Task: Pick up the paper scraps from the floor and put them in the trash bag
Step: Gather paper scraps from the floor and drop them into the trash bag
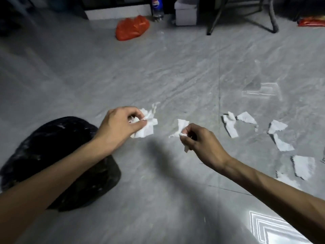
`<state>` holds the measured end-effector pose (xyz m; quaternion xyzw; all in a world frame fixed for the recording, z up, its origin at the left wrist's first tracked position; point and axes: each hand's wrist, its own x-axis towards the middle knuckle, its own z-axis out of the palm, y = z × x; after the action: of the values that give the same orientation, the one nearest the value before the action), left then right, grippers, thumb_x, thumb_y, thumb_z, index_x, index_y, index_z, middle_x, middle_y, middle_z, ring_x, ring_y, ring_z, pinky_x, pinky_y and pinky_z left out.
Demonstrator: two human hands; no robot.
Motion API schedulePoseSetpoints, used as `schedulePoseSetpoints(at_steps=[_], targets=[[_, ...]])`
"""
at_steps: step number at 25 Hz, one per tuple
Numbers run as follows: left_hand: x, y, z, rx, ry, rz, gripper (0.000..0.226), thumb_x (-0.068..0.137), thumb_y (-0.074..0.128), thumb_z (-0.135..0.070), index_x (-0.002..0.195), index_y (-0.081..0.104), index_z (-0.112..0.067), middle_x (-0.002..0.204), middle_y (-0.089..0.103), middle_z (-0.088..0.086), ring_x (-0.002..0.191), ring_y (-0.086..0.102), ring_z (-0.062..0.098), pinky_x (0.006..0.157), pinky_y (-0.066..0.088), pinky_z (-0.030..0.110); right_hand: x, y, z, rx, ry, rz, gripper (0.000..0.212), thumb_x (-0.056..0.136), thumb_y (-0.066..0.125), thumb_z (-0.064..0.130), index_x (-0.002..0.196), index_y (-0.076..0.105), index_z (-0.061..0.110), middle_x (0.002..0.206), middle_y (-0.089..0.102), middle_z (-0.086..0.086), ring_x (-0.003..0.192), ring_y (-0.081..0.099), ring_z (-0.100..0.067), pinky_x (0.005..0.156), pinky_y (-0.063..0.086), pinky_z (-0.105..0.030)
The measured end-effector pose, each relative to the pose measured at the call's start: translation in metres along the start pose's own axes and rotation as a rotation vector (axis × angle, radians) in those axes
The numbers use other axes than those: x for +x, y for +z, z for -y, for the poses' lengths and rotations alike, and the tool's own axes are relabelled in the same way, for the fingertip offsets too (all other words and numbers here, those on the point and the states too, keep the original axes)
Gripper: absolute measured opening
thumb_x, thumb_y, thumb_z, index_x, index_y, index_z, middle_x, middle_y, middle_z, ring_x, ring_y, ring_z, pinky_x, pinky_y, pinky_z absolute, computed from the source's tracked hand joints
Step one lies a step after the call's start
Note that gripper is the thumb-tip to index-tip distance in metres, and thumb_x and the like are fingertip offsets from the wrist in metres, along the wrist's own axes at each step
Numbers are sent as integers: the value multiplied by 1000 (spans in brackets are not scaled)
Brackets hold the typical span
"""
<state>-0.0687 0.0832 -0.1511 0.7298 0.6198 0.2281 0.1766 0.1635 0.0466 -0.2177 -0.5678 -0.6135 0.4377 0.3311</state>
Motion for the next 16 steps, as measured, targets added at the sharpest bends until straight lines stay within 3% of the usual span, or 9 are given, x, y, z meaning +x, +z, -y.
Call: schedulePoseSetpoints(at_steps=[5, 7, 10, 13, 16], targets=[[-59, -77, 103, 121, -294, -205, 8, 75, 73, -21, 70, 67, -24, 48, 47, -9, 49, 45, 6, 48, 32, 10, 25, 90, 105, 72, -89, 314, 13, 87, 60, 16, 75, 58, 17, 61, 64, 1, 54, 51, -10, 55, 39, -25], [-76, -89, 142, 146, -435, -189, 2, 77, 71, -18, 77, 70, -17, 60, 60, -2, 61, 53, 18, 54, 34, 19, 42, 125, 137, 26, -140, 386, 15, 87, 62, 14, 74, 58, 19, 62, 61, 2, 52, 48, -8, 54, 38, -21], [-97, -99, 183, 125, -601, -87, 5, 78, 71, -17, 83, 72, -16, 80, 68, 10, 75, 59, 22, 63, 36, 27, 62, 186, 172, -14, -140, 461, 10, 85, 64, 12, 78, 60, 16, 68, 61, 0, 57, 52, -12, 60, 42, -26], [-113, -105, 200, 60, -629, -104, 9, 77, 71, -18, 84, 70, -24, 88, 70, 3, 87, 64, 19, 75, 46, 29, 71, 235, 178, -171, -70, 557, 6, 84, 69, 15, 84, 63, 12, 71, 63, -8, 58, 55, -16, 62, 45, -28], [-123, -109, 204, 76, -580, -199, 17, 83, 63, -17, 96, 67, -26, 95, 65, -6, 85, 60, 15, 76, 45, 28, 79, 246, 169, -208, -88, 526, 27, 80, 75, 25, 102, 66, 13, 87, 65, -5, 77, 60, -18, 71, 48, -29]])
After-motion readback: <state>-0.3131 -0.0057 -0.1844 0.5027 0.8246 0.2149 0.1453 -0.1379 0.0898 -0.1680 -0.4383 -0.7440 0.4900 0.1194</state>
